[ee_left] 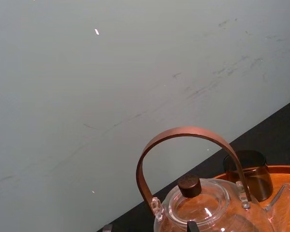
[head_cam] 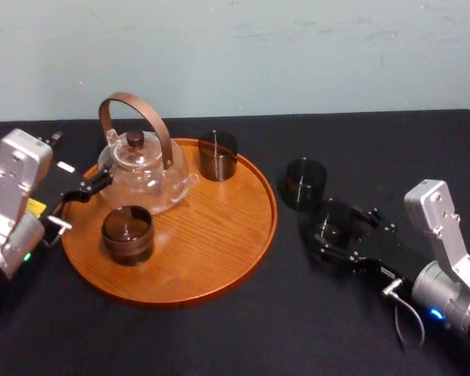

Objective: Pick up the glass from the table and place it on the tray.

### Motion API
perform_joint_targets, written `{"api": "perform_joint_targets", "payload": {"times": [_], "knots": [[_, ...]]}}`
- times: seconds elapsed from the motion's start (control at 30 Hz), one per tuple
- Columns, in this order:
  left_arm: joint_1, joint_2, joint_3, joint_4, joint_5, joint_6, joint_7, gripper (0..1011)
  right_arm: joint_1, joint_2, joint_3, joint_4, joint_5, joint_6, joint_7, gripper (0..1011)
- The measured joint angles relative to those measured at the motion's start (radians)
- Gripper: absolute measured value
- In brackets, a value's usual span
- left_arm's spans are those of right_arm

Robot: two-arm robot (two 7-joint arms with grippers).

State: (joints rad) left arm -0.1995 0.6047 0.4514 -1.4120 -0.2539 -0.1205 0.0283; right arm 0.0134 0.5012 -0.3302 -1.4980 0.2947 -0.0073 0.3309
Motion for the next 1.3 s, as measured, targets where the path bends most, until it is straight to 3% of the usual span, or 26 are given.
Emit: {"api": "perform_joint_targets", "payload": {"times": [0.8,1.3], "knots": [[0.000,0.000,0.000,0.000,0.000,0.000,0.000,1001,0.084,-0.074,0.013,0.126,-0.030,-0.020,0.083,1002],[0.000,0.000,0.000,0.000,0.000,0.000,0.000,1001,0.090,-0.078,0.013,0.135,-0.027,-0.023,0.091,969]]}}
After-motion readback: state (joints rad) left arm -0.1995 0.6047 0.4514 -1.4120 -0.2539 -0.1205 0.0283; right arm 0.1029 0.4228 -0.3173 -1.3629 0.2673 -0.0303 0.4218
